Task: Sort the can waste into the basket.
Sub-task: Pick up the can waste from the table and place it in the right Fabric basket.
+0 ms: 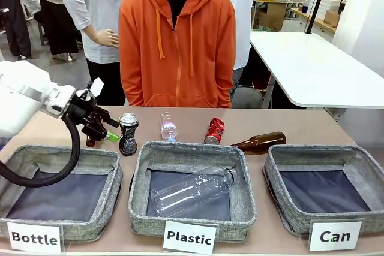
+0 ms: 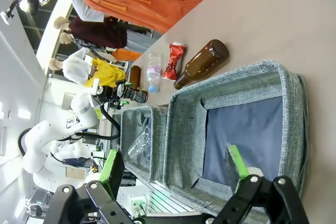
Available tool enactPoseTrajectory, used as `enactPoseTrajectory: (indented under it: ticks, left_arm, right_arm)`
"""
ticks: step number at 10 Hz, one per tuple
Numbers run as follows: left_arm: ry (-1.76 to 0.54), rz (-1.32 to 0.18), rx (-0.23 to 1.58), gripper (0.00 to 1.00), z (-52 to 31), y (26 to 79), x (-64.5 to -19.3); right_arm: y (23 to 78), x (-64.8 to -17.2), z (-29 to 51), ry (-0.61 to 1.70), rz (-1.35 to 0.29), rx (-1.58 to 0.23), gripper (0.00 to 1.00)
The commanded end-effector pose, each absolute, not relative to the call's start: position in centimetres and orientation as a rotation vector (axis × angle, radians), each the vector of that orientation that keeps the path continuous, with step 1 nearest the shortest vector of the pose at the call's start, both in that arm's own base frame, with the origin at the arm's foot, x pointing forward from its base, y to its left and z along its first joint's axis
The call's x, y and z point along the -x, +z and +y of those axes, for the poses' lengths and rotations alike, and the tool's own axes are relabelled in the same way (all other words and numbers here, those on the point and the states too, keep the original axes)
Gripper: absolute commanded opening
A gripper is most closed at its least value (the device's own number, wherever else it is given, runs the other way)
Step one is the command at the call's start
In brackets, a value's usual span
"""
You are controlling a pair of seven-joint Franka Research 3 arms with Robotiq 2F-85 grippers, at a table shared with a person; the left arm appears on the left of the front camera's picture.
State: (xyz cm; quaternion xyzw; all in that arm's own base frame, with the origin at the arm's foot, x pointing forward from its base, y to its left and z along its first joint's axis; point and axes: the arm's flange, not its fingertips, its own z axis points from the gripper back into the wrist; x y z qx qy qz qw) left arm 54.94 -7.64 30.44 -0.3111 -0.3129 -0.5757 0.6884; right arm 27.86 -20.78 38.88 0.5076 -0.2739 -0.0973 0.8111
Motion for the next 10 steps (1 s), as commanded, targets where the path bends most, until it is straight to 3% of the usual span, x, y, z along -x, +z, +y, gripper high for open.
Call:
enactPoseTrajectory:
  ticks: [1, 8, 9, 10]
  left_arm:
    - [-1.289, -0.713, 0.675, 1.00, -8.5, 29.8, -55.5]
    - [-1.273, -0.684, 0.754, 1.00, -11.7, 28.6, -56.1]
    - [-1.261, -0.676, 0.771, 0.43, -11.8, 28.5, -56.2]
    - [-1.266, -0.681, 0.787, 0.42, -11.7, 28.5, -56.2]
  right_arm:
    - [38.9, -28.2, -20.9, -0.191, -0.623, -1.094, 1.00]
    - [38.9, -28.2, -20.9, -0.191, -0.623, -1.094, 1.00]
    - [38.9, -28.2, -20.9, -0.191, -0.623, -1.094, 1.00]
    - [38.9, -28.2, -20.9, -0.191, -0.623, -1.094, 1.00]
